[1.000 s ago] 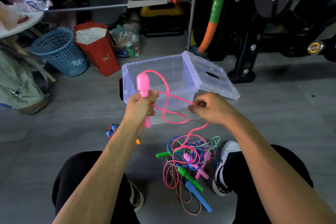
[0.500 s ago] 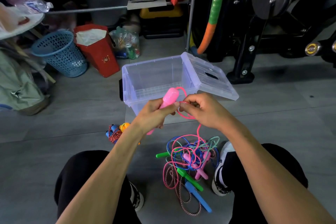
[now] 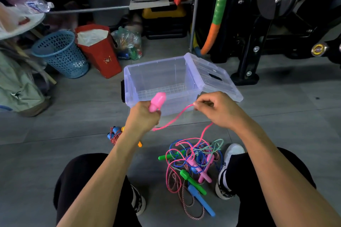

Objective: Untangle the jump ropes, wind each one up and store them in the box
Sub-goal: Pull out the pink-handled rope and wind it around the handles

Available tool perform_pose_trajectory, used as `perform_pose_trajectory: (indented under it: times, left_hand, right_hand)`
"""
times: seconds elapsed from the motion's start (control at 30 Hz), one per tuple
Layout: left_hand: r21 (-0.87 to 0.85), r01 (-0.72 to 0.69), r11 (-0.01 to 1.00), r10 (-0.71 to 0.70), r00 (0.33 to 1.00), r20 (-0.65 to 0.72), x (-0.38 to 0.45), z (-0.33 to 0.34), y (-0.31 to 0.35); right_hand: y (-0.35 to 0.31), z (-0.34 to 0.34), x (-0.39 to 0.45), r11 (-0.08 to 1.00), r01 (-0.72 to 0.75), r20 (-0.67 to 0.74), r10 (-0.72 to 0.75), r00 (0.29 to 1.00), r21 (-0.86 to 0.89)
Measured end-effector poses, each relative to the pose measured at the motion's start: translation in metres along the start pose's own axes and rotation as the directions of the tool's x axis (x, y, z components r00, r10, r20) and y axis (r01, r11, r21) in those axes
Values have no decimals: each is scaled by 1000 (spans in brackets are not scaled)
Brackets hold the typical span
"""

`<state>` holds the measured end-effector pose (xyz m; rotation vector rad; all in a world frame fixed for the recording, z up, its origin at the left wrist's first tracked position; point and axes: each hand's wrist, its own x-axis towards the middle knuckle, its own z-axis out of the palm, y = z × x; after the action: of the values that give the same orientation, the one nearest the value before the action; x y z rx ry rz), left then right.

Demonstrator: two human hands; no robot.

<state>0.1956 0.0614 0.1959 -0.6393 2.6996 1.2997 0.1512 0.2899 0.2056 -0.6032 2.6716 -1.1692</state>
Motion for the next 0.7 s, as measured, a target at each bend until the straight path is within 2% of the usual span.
perform_pose_trajectory:
  times: [0.03,0.07,0.13,0.2,0.23,0.3,0.37,0.43,0.47,0.5,0.57,0.63,0.7]
  left_hand:
    - [27,-68,997,68,998,20,-4,2,2]
    - [-45,-108,993,111,992,61,-10,3,7]
    - [-252,-92,963,148,966,213,-19,3,18]
    - [-280,-73,957,163,936,313,-22,3,24]
    - [-282,-80,956,168,938,302,-21,2,24]
    - [-413,-62,909,153,970,190,-18,0,22]
    - [-617,-26,786,68,997,45,-10,-5,19]
    - [-748,37,663,-73,997,-14,0,-15,16]
    - [-748,76,660,-138,990,-21,4,-18,12]
    - [-692,121,711,-189,982,-23,8,-20,8]
    - [-431,174,886,-208,978,-32,11,-17,1]
    - [-251,119,961,-116,993,26,5,-8,1]
    - [-263,44,964,4,984,179,-5,2,7]
  right_hand:
    - [-4,1,-1,999,31,19,-31,999,-9]
    - [-9,3,-1,998,56,50,-55,997,-13]
    - [-17,9,-1,995,96,89,-98,991,22]
    - [-22,14,0,991,110,65,-115,991,79]
    - [-22,15,1,990,96,50,-101,994,105]
    - [-17,16,2,993,38,61,-45,997,108]
    - [-6,17,4,999,-43,133,42,990,2]
    - [1,15,5,985,-112,210,139,968,-133]
    - [2,13,5,981,-120,217,151,964,-151]
    - [1,11,5,986,-112,206,136,969,-123]
    - [-7,6,2,998,-63,130,65,989,-19]
    - [-13,4,-2,998,1,57,-5,998,70]
    - [-16,6,-2,996,37,60,-42,997,83]
